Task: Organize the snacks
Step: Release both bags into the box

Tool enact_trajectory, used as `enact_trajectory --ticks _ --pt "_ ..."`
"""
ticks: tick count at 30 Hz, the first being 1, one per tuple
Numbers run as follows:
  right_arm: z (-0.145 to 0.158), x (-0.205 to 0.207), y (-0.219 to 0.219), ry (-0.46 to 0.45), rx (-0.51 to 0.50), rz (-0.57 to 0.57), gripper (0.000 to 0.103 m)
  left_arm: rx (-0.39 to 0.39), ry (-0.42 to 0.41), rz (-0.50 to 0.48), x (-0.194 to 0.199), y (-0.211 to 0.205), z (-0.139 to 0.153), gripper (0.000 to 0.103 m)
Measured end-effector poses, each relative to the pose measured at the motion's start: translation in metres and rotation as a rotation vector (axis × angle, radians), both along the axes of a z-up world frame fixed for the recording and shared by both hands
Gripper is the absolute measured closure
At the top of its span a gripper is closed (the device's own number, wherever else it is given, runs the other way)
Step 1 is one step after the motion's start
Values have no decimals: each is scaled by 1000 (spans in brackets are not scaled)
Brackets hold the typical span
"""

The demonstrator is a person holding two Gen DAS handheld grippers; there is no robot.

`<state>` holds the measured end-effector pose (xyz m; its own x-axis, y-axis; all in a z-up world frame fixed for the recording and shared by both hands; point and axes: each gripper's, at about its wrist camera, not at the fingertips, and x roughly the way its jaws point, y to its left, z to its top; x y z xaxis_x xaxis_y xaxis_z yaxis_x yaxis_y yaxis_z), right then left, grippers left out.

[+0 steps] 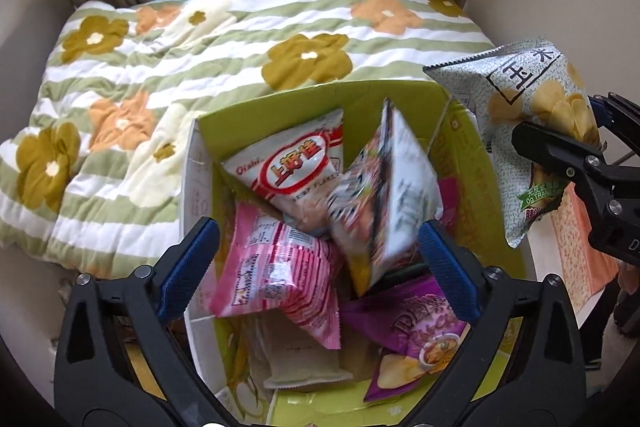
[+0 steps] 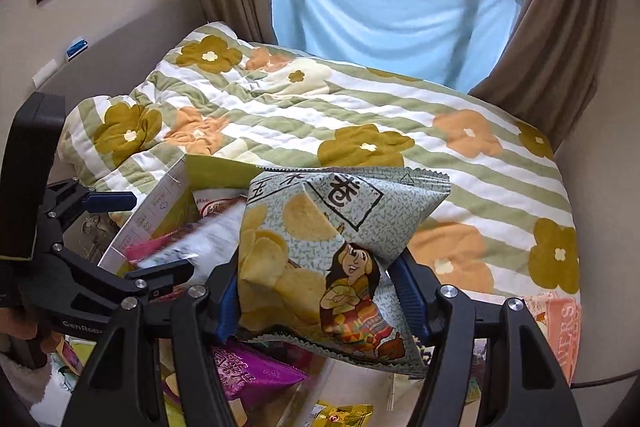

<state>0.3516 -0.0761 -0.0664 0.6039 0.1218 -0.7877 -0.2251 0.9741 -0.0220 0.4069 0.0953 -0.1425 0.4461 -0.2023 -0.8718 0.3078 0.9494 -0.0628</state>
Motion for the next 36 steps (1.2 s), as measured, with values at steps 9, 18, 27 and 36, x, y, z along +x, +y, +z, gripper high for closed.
enact_trajectory --ticks 9,18,27,36 --pt "-6 14 0 21 33 15 42 -17 13 90 -22 23 1 4" --pt "-21 27 13 72 131 34 40 -29 21 129 -28 37 -1 4" --pt "-7 -3 16 -30 156 97 2 -28 17 122 -38 35 2 4" --pt "1 -37 -3 -77 141 50 2 -44 9 104 -54 32 4 4"
